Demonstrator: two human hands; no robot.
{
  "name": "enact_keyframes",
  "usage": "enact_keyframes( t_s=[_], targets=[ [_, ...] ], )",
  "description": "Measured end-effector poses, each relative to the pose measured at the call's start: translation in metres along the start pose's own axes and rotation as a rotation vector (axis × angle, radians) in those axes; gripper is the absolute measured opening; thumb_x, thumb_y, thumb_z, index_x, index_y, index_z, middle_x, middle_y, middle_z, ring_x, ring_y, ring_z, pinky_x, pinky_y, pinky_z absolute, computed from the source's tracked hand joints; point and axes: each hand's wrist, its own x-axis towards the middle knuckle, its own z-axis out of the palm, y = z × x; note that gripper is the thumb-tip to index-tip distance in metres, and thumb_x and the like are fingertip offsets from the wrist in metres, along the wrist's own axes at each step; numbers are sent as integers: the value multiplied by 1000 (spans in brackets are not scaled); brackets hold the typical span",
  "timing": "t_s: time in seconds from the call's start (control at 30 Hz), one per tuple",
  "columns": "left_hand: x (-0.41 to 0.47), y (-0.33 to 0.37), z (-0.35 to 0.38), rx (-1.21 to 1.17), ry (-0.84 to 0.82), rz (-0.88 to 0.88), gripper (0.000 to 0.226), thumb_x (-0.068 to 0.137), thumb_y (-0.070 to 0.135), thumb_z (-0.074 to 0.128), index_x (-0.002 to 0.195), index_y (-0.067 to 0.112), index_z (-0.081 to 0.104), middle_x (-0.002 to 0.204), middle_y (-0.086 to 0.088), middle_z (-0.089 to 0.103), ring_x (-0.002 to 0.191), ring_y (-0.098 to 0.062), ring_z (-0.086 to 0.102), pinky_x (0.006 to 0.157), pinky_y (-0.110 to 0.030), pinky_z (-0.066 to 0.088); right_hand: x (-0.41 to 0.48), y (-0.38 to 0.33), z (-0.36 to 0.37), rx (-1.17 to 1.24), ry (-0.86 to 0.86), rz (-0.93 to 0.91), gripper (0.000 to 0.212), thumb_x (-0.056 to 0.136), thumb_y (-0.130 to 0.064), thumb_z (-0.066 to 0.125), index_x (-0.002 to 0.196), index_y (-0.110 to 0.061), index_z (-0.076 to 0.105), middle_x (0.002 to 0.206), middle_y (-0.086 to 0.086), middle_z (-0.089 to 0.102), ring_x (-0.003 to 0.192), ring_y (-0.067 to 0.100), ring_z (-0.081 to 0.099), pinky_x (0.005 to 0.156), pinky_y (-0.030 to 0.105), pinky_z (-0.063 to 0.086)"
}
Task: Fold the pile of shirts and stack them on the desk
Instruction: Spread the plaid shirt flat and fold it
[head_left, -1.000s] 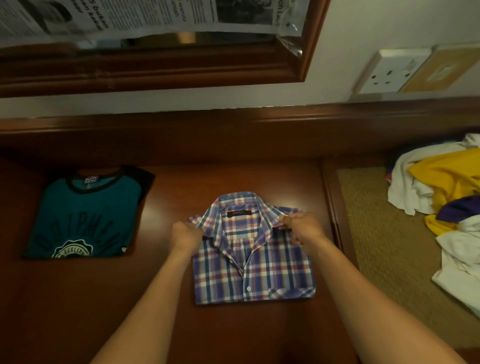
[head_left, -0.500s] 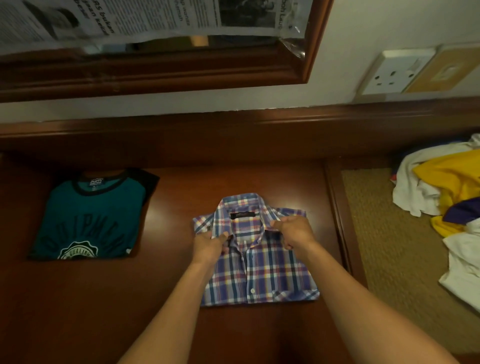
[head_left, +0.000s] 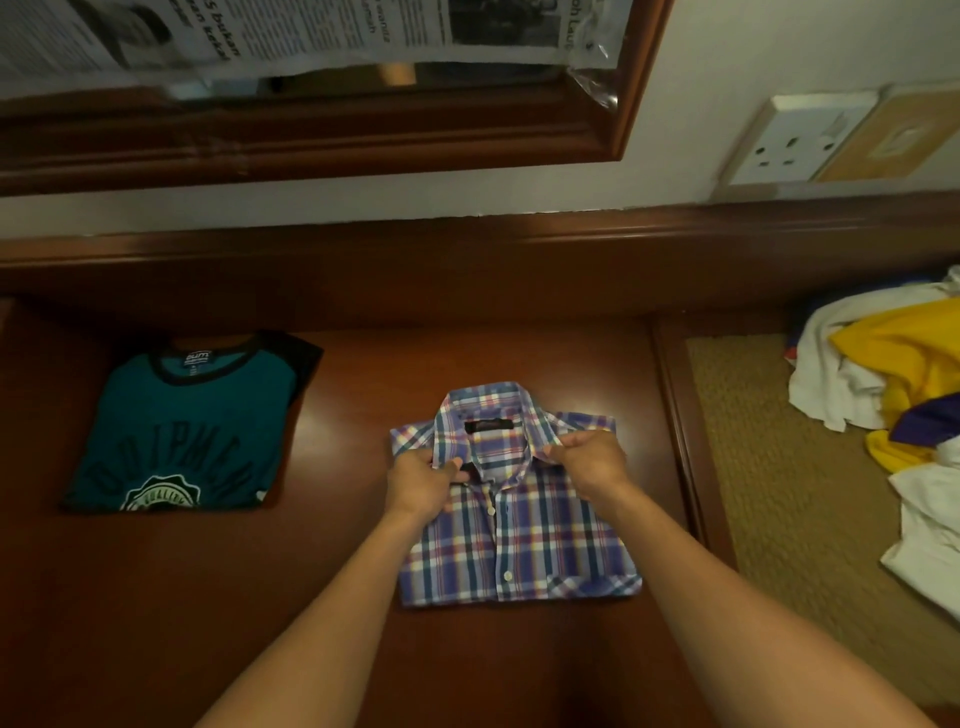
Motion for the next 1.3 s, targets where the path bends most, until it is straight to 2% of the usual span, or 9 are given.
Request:
enact_keyframes(
  t_s=[0.2,0.33,0.47,0.53,0.63,0.77,0.9,1.03,1.3],
  targets=[
    [-6,16,-2,-403,-172,-198,36,102,13,58,133,0,44,124,-12,70,49,-11,54,30,-19,27,-10,-16,6,360,-240,114,17,102,-18,59,113,-6,62,94,8,78,35,11,28,36,22,22],
    [-16,10,-4,-297,-217,-162,57,98,8,63,148,8,36,117,-10,73,52,-13,59,32,-19,27,-18,-9,-1,319,-290,125,22,107,-26,50,125,-14,56,75,-1,76,35,10,27,37,22,21],
    [-25,8,-1,-295,-282,-141,74,102,4,53,160,22,10,120,-8,72,53,-14,58,33,-19,28,-23,-3,-3,283,-282,119,24,108,-33,43,124,-18,52,100,4,78,39,10,30,39,23,24],
    [-19,0,0,-248,-229,-131,57,102,9,56,152,15,29,113,-5,75,54,-17,60,35,-25,38,-28,-4,-5,114,-200,28,23,107,-35,46,114,-18,60,99,4,77,46,11,45,44,25,33],
    [-6,-18,-8,108,123,72,13,101,25,60,111,17,59,89,-3,73,51,-17,53,54,-37,52,-23,0,-13,-205,33,-181,19,101,-26,56,95,-17,73,97,7,76,76,16,68,63,27,49],
    [-7,-24,-30,398,353,207,25,94,38,66,113,22,61,102,6,56,81,-17,62,69,-36,54,-15,1,-31,-353,230,-209,14,96,-29,65,107,-23,72,102,2,73,87,19,67,77,32,57],
    [9,-18,-49,431,222,122,33,83,35,76,105,14,63,113,-2,64,90,-20,64,76,-32,54,-11,3,-44,-418,325,-161,13,96,-31,67,103,-19,67,81,-3,60,62,7,52,53,24,39],
    [14,-19,-48,133,32,-3,14,88,8,77,83,6,64,84,-10,69,65,-19,60,66,-32,51,-6,18,-40,-540,278,-70,30,91,-43,71,96,-15,62,92,4,65,76,22,62,67,33,54],
    [10,-21,-40,8,-4,1,8,91,7,74,92,12,67,99,-10,74,92,-28,71,86,-45,59,2,23,-32,-415,242,-36,33,89,-44,73,95,-14,62,91,2,66,79,20,63,72,35,55]
  ],
)
